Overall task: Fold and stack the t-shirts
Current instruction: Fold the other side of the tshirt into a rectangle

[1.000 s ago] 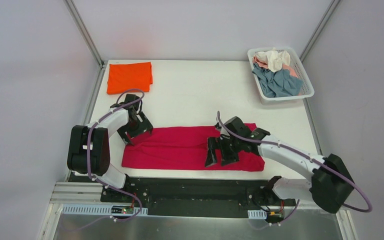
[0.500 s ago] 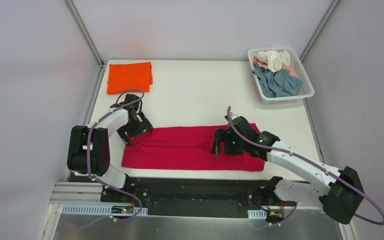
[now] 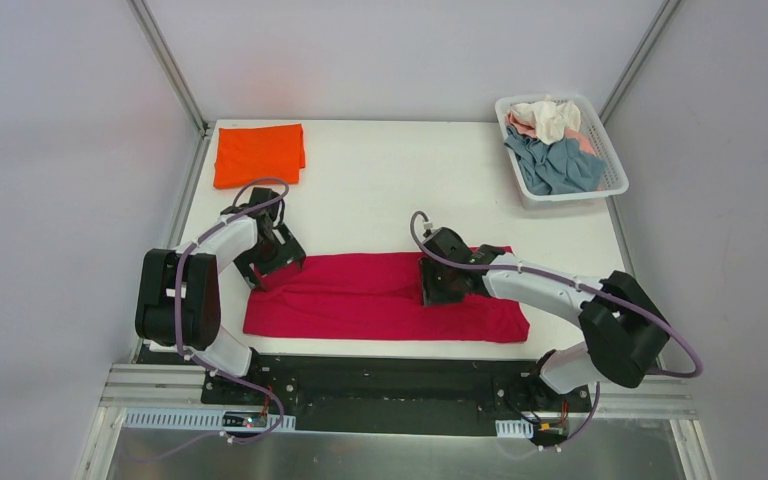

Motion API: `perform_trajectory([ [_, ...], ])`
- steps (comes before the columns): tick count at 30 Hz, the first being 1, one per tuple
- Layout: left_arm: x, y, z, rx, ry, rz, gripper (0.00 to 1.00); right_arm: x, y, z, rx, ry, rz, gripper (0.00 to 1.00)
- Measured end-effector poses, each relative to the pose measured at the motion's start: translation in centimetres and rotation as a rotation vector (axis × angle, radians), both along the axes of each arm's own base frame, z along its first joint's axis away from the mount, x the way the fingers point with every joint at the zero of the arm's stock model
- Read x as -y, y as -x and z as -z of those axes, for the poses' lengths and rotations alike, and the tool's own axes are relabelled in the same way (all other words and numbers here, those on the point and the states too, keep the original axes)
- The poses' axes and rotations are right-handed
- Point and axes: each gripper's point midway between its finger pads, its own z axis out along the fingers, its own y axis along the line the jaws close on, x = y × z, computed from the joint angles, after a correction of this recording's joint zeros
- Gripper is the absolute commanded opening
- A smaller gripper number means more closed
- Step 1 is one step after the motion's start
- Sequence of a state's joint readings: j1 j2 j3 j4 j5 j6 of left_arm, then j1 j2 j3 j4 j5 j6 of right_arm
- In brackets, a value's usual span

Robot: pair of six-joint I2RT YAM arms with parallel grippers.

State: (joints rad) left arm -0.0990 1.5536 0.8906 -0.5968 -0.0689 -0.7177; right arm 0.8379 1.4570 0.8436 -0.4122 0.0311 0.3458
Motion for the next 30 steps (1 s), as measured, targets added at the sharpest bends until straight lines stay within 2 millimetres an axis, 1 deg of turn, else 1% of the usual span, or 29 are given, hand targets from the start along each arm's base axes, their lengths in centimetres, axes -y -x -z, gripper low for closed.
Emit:
perform_trajectory([
  [1, 0.0, 0.0, 0.0, -0.001, 0.000, 0.000, 0.99, 0.0, 0.0, 0.1, 0.002, 0.003, 0.000, 0.34],
  [4, 0.0, 0.0, 0.0, -0.002, -0.001, 0.000, 0.99, 0.1, 0.0, 0.3, 0.003, 0.015, 0.004, 0.33],
  [5, 0.0, 0.0, 0.0, -0.003, -0.001, 0.000, 0.99, 0.1, 0.0, 0.4, 0.001, 0.019, 0.003, 0.30],
  [12, 0.0, 0.0, 0.1, -0.013, -0.002, 0.000, 0.99, -0.2, 0.3, 1.3, -0.017, 0.040, -0.008, 0.00],
  [20, 0.0, 0.0, 0.1, -0.014, -0.002, 0.000, 0.99, -0.7, 0.1, 0.0, -0.014, 0.044, 0.012, 0.00],
  [25, 0.0, 0.0, 0.1, -0.014, -0.002, 0.000, 0.99, -0.3, 1.2, -0.9, -0.060, 0.057, 0.011, 0.00],
  [30, 0.0, 0.0, 0.1, -0.016, -0.003, 0.000, 0.99, -0.7, 2.8, -2.0, -0.136, 0.017, 0.019, 0.00],
])
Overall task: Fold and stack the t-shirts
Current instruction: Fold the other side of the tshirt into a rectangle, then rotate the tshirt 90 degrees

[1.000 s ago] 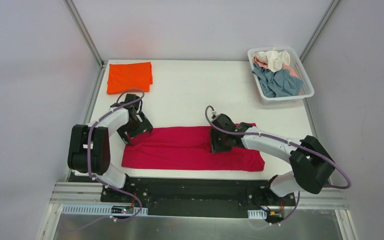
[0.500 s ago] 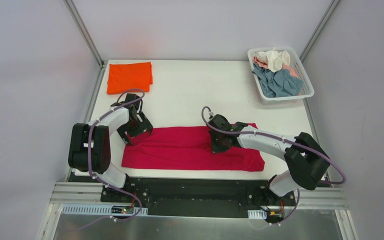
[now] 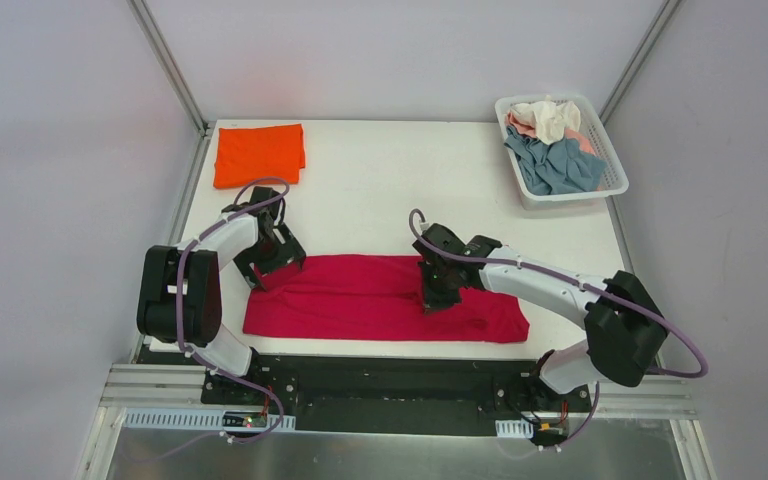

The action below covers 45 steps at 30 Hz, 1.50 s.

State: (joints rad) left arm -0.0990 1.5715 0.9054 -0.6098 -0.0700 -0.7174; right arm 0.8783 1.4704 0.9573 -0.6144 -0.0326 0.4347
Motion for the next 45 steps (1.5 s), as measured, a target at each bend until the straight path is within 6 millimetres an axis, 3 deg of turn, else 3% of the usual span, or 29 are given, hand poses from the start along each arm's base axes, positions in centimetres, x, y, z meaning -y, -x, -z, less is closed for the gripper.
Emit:
perform_trajectory([
  [2, 0.0, 0.0, 0.0, -0.003, -0.001, 0.000, 0.99, -0.7, 0.5, -0.6, -0.036, -0.032, 0.013, 0.01],
  [4, 0.0, 0.0, 0.1, -0.006, -0.001, 0.000, 0.99, -1.4, 0.9, -1.1, -0.067, -0.065, 0.029, 0.07],
  [6, 0.0, 0.0, 0.1, -0.008, -0.001, 0.000, 0.99, -1.8, 1.1, -1.5, -0.086, -0.085, 0.051, 0.26],
  [8, 0.0, 0.0, 0.1, -0.008, -0.001, 0.000, 0.99, -2.1, 1.1, -1.6, -0.098, -0.094, 0.079, 0.59],
  [9, 0.0, 0.0, 0.1, -0.008, -0.001, 0.000, 0.99, -2.1, 1.1, -1.6, -0.101, -0.093, 0.093, 0.68],
  [16, 0.0, 0.0, 0.0, -0.006, -0.001, 0.001, 0.99, -0.8, -0.2, -2.0, -0.027, -0.033, 0.153, 0.99],
  [23, -0.3, -0.1, -0.2, 0.003, -0.015, -0.001, 0.99, 3.3, -3.8, -4.9, 0.119, -0.100, 0.331, 0.99],
  [25, -0.3, -0.1, -0.2, 0.004, -0.018, -0.001, 0.99, 4.8, -4.6, -3.9, 0.114, -0.108, 0.404, 0.99],
  [28, -0.4, -0.1, -0.2, 0.004, -0.019, -0.001, 0.99, 7.4, -4.9, -0.7, 0.064, -0.065, 0.503, 0.99],
  [33, -0.8, -0.2, -0.2, 0.004, -0.027, -0.012, 0.99, 9.8, -5.2, 3.0, -0.020, -0.002, 0.598, 0.99],
  [45, -4.4, -1.6, -2.1, 0.055, -0.134, -0.082, 0.99, 10.6, -8.7, 3.4, -0.099, -0.018, 0.708, 0.99],
])
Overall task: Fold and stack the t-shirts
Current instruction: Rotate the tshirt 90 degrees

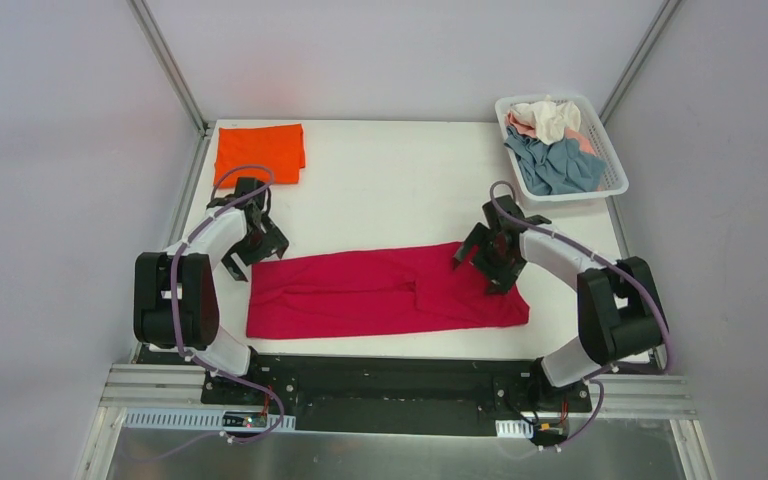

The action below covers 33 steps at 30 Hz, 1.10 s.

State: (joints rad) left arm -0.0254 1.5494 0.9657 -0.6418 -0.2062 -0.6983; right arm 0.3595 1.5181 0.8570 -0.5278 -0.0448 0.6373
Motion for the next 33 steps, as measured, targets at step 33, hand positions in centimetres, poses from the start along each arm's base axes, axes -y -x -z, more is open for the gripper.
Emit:
perform_trajectory([
  [33, 11.6, 1.8, -6.7, 0.200, 0.121, 0.401, 0.99, -2.0, -22.8, -8.6, 0.304, -0.006, -0.141, 0.99],
])
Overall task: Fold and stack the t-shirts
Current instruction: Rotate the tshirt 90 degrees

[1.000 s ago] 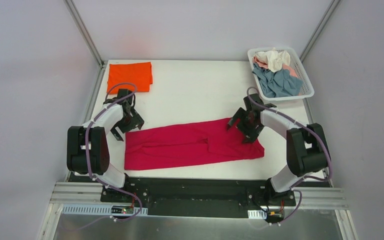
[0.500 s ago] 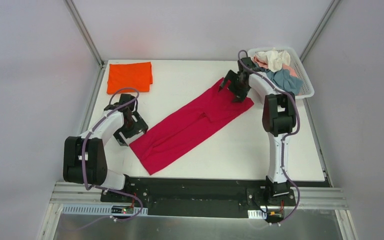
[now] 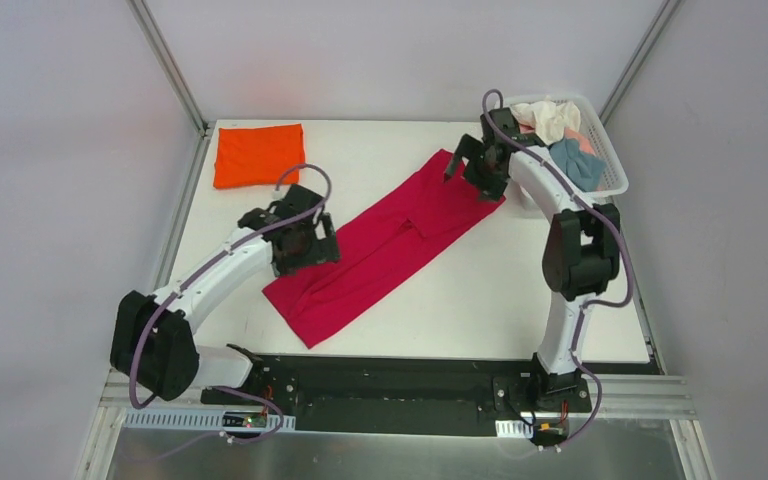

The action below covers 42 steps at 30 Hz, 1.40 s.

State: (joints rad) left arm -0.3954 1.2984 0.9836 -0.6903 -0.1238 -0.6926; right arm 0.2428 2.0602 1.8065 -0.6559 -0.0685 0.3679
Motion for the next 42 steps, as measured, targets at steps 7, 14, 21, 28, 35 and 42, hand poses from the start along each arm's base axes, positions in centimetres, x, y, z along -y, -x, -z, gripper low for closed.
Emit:
perform_trajectory([
  [7, 6.6, 3.2, 4.3, -0.131, -0.014, 0.265, 0.99, -5.4, 6.2, 2.0, -0.094, -0.067, -0.111, 0.99],
  [14, 5.2, 5.9, 9.1, -0.282, -0.088, 0.260, 0.99, -7.4, 6.3, 7.3, -0.214, -0.079, -0.121, 0.99],
  [21, 8.1, 8.3, 9.1, -0.272, -0.085, 0.374, 0.99, -7.7, 3.1, 7.3, -0.210, -0.081, -0.083, 0.99],
  [28, 13.8, 9.9, 8.8, -0.331, -0.029, 0.484, 0.99, -9.8, -3.4, 6.8, -0.134, -0.149, -0.087, 0.99],
  [35, 21.9, 6.5, 7.9, -0.283, 0.087, 0.472, 0.99, -10.6, -11.1, 5.7, 0.046, -0.354, 0.000, 0.99],
  [42, 26.3, 4.9, 7.5, -0.222, 0.162, 0.445, 0.99, -11.5, -16.2, 4.8, 0.175, -0.557, 0.068, 0.99],
])
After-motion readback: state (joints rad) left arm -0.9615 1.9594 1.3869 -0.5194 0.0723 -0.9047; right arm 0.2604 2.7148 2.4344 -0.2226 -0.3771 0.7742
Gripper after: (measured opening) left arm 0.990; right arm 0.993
